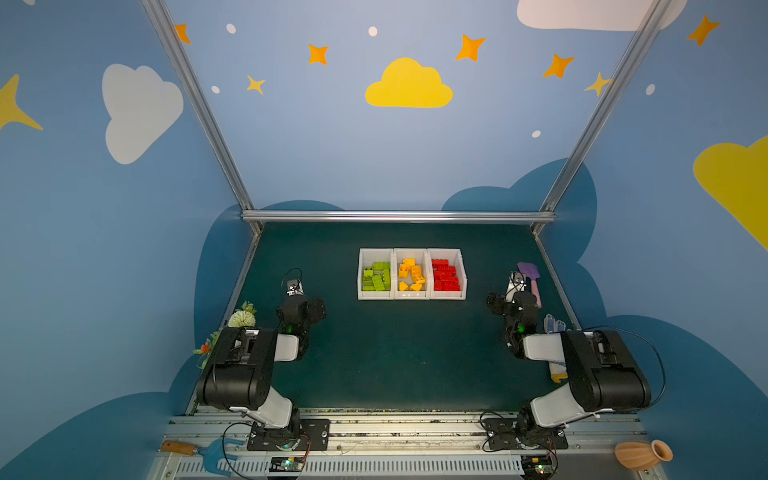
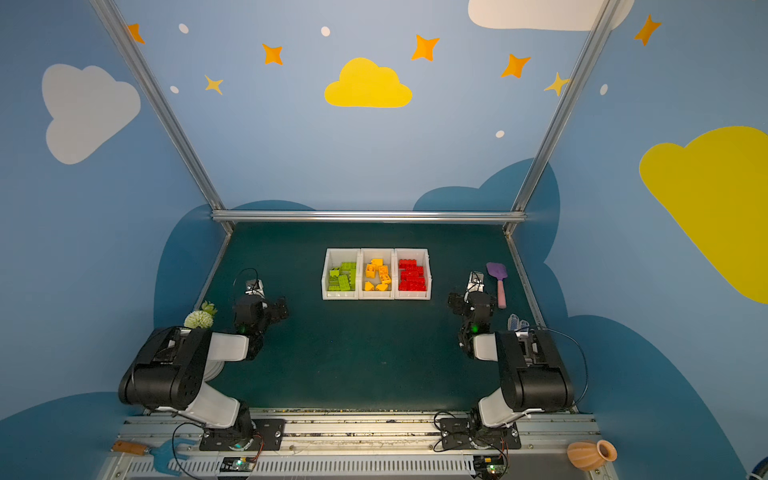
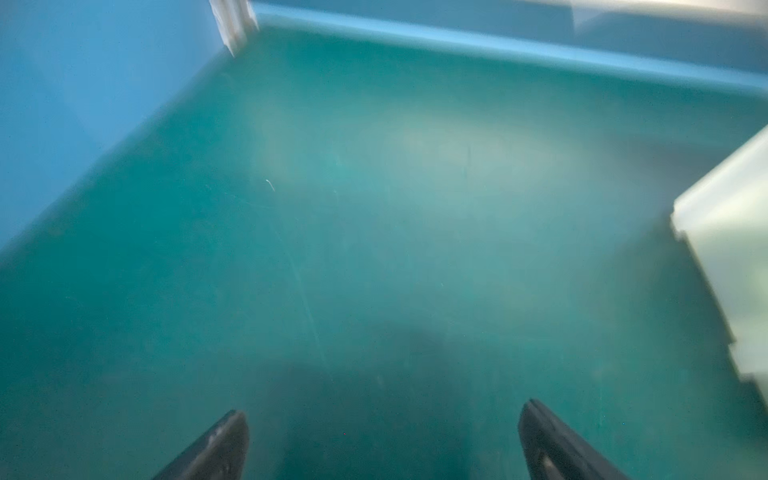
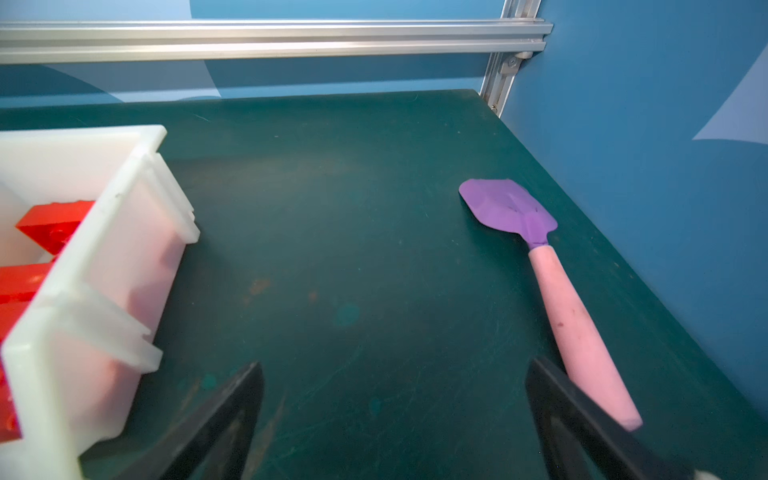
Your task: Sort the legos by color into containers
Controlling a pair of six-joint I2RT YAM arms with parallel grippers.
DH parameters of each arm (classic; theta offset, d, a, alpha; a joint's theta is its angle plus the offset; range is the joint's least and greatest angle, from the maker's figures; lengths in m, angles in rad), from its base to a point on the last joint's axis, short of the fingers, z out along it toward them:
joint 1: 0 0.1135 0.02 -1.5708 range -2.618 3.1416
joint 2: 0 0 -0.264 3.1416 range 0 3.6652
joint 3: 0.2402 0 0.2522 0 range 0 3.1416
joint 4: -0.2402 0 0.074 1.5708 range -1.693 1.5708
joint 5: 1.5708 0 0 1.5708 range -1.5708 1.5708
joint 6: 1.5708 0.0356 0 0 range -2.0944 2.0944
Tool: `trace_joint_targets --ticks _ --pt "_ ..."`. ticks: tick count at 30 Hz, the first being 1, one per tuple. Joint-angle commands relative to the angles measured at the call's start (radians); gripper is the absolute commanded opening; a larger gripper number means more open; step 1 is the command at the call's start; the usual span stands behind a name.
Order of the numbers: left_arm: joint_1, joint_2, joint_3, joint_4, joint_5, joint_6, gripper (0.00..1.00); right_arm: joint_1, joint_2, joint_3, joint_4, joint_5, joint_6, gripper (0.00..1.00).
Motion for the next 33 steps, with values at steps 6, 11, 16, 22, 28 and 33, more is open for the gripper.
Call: trace_joint_targets --ticks 6,11,16,22,28,33 --pt "0.026 -0.028 0.039 0.028 0.069 -0.004 1.0 -0.005 -0.012 0.007 -0.033 -0.018 0.013 0.97" --pt "0.025 -0.031 0.039 0.026 0.068 -0.004 1.0 -0.004 -0.011 0.008 -0.032 -0.018 0.013 0.97" --pt "0.026 -0.031 0.04 0.025 0.068 -0.004 1.0 -0.004 -0.011 0.007 -0.032 -0.019 0.013 0.97" --pt "0.026 -0.032 0.041 0.024 0.067 -0.004 1.0 -0.005 -0.012 0.008 -0.032 -0.019 0.013 0.97" --pt "0.025 -0.032 0.04 0.024 0.068 -0.005 1.0 -0.003 -0.011 0.007 -0.032 -0.018 0.013 0.97" --pt "0.024 -0.031 0.04 0.024 0.066 -0.004 1.0 -0.004 -0.011 0.01 -0.031 -0.017 0.012 0.97"
